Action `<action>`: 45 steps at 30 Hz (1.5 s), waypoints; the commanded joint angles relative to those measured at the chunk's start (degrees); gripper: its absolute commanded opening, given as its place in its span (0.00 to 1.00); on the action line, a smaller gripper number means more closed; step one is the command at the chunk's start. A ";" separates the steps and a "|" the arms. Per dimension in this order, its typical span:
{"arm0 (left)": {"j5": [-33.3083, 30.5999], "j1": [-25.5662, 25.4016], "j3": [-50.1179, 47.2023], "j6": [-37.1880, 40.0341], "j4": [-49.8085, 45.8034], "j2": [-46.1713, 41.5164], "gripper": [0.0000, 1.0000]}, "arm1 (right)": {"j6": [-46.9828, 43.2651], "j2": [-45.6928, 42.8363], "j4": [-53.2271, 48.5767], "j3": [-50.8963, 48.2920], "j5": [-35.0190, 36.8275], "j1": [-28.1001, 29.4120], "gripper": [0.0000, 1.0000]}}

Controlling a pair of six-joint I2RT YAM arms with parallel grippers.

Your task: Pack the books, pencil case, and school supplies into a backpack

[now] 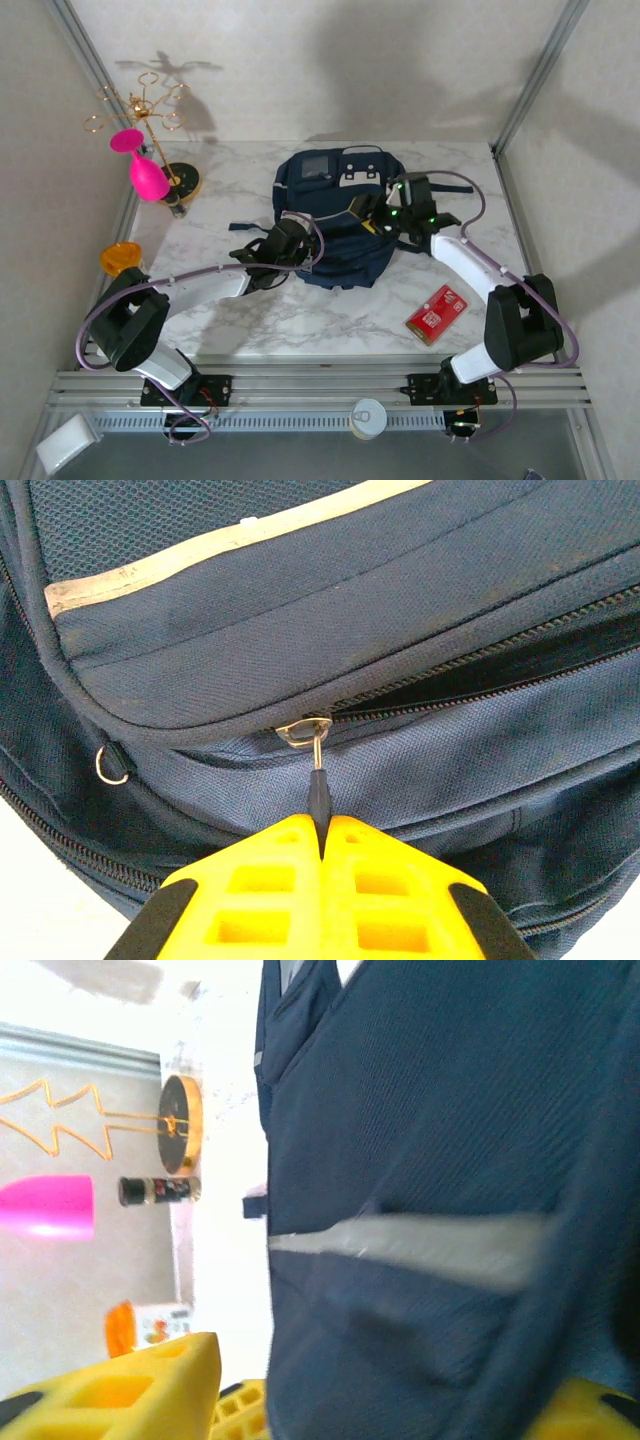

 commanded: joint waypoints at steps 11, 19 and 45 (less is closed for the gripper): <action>-0.32 -0.21 -0.37 0.75 3.91 -0.85 0.00 | 11.77 7.51 7.58 3.54 20.60 12.03 0.35; -1.98 0.63 -5.18 0.13 5.08 -4.38 0.00 | 5.99 8.69 6.61 6.53 13.67 12.18 0.00; -8.72 16.36 -6.25 -4.63 2.32 -3.17 0.00 | -15.36 1.29 -9.41 6.45 -13.14 -2.62 0.00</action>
